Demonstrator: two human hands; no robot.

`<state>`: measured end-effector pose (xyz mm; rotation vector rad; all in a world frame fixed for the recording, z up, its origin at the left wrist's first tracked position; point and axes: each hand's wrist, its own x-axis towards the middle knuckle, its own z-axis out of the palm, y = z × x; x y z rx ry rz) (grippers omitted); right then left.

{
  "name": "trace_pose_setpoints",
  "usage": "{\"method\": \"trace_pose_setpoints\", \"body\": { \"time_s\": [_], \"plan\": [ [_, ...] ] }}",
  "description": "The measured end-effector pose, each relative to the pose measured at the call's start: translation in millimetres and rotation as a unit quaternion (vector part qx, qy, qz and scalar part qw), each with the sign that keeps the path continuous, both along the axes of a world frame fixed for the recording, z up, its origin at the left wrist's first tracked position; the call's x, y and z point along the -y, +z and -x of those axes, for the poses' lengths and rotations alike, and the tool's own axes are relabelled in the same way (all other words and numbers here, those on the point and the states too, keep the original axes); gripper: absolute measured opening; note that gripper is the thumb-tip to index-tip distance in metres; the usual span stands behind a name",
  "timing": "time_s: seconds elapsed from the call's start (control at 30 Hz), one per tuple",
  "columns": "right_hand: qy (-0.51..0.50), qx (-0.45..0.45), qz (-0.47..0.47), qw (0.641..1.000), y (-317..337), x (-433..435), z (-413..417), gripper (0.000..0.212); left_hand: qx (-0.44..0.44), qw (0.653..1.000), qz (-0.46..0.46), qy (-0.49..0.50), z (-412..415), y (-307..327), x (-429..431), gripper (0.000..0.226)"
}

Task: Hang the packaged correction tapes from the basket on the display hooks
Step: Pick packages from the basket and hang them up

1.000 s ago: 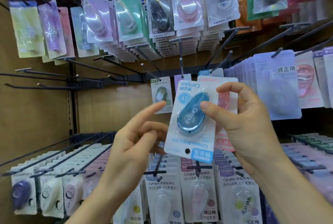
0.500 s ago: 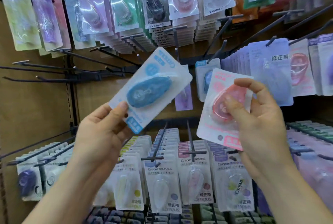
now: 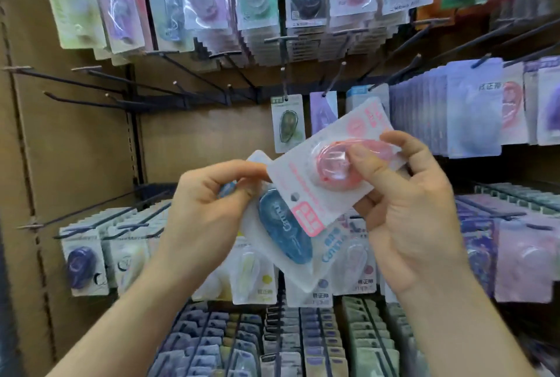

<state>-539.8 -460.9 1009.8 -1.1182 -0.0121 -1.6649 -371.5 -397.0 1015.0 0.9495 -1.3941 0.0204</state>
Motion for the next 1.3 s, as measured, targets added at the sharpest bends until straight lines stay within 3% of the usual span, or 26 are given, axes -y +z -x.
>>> {"method": "trace_pose_setpoints", "body": {
  "time_s": [0.07,0.13,0.2,0.37,0.47,0.57,0.7,0.9,1.0,1.07,1.17,1.3],
  "plan": [
    [-0.020,0.028,-0.019,0.999,-7.5,-9.5,-14.8,0.043,-0.054,0.998,-0.016,-0.040,-0.7,-3.2,-7.3,0.048],
    [-0.061,0.038,-0.033,0.997,-14.5,-18.7,-26.2,0.043,-0.084,0.990,-0.036,-0.109,-6.7,-8.2,-12.4,0.023],
    [-0.111,0.037,-0.038,0.992,-20.9,-28.2,-35.3,0.042,-0.092,0.982,-0.061,-0.152,-13.4,-15.1,-17.8,0.021],
    [-0.153,0.009,-0.036,0.988,-40.2,-47.4,-48.1,0.043,-0.067,0.989,-0.096,-0.086,-22.0,-28.4,-24.2,0.018],
    [-0.149,-0.057,-0.019,0.987,-55.1,-54.9,-39.3,0.050,-0.038,0.995,-0.085,-0.046,-31.1,-33.3,-24.3,0.023],
    [-0.183,-0.142,0.002,0.973,-69.0,-57.3,-23.1,0.077,0.007,0.998,-0.056,-0.018,-35.4,-28.6,-22.4,0.025],
    [-0.115,-0.251,0.016,0.961,-74.6,-55.6,2.0,0.095,0.057,0.998,-0.038,-0.016,-33.1,-19.0,-14.4,0.030],
    [0.076,-0.350,0.063,0.931,-61.2,-52.1,61.1,0.090,0.193,0.980,-0.018,0.035,-24.1,-3.1,-5.7,0.029],
    [-0.055,-0.346,0.061,0.935,-56.7,-42.3,75.8,0.069,0.229,0.972,-0.037,0.035,-7.9,3.4,5.0,0.033],
    [-0.144,-0.370,0.087,0.914,-54.2,-36.4,78.3,0.050,0.224,0.974,-0.041,0.003,12.9,7.4,12.5,0.037],
    [-0.188,-0.378,0.126,0.898,-52.5,-29.8,94.6,0.052,0.148,0.987,-0.031,-0.055,51.1,16.3,27.7,0.047],
    [-0.248,-0.278,0.116,0.921,-45.9,-10.2,132.9,0.041,0.050,0.992,-0.022,-0.115,105.9,27.5,55.5,0.052]
  ]
}}
